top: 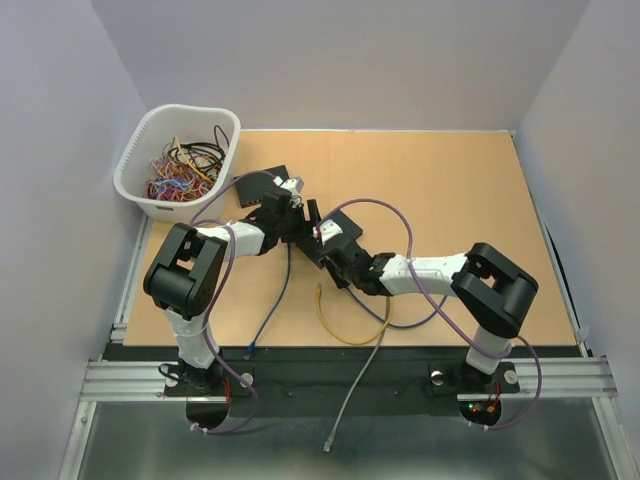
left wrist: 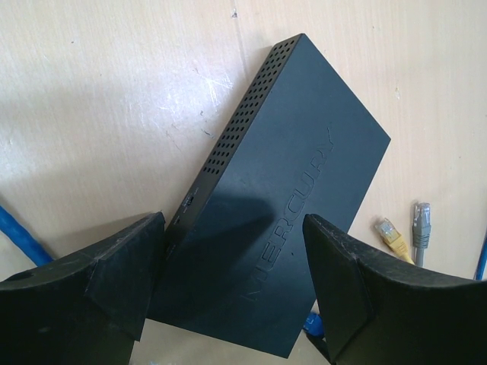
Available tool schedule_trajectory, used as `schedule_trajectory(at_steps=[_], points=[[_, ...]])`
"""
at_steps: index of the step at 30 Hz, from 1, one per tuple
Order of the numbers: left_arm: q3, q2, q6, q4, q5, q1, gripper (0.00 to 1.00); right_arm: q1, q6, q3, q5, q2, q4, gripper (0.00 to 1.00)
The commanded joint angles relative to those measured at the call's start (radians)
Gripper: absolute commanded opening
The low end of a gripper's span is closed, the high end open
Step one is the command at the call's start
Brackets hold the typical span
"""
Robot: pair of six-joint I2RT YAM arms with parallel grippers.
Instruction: Insert the plug into the switch port
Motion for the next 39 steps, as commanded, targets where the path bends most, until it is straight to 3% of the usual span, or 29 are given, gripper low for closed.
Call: schedule_trajectory(at_steps=[1, 21, 27, 39], points=[[-0.027, -0.031, 0.01, -0.051, 0.06, -0.013, 0.84, 0.008, -0.078, -0.012, -0.022, -0.051, 0.167, 0.0], [-0.059, -0.011, 0.037, -0.054, 0.093, -0.03, 0.83, 0.006, -0.17, -0.069, -0.017, -0.046, 0.374, 0.01], [-0.07, 0.003, 0.037, -0.048, 0.096, -0.041, 0.82, 0.008, -0.216, -0.058, 0.001, -0.027, 0.382, 0.01], [-0.128, -0.031, 0.028, -0.034, 0.088, -0.073, 0.82, 0.008, -0.152, -0.034, 0.035, 0.021, 0.382, 0.0]])
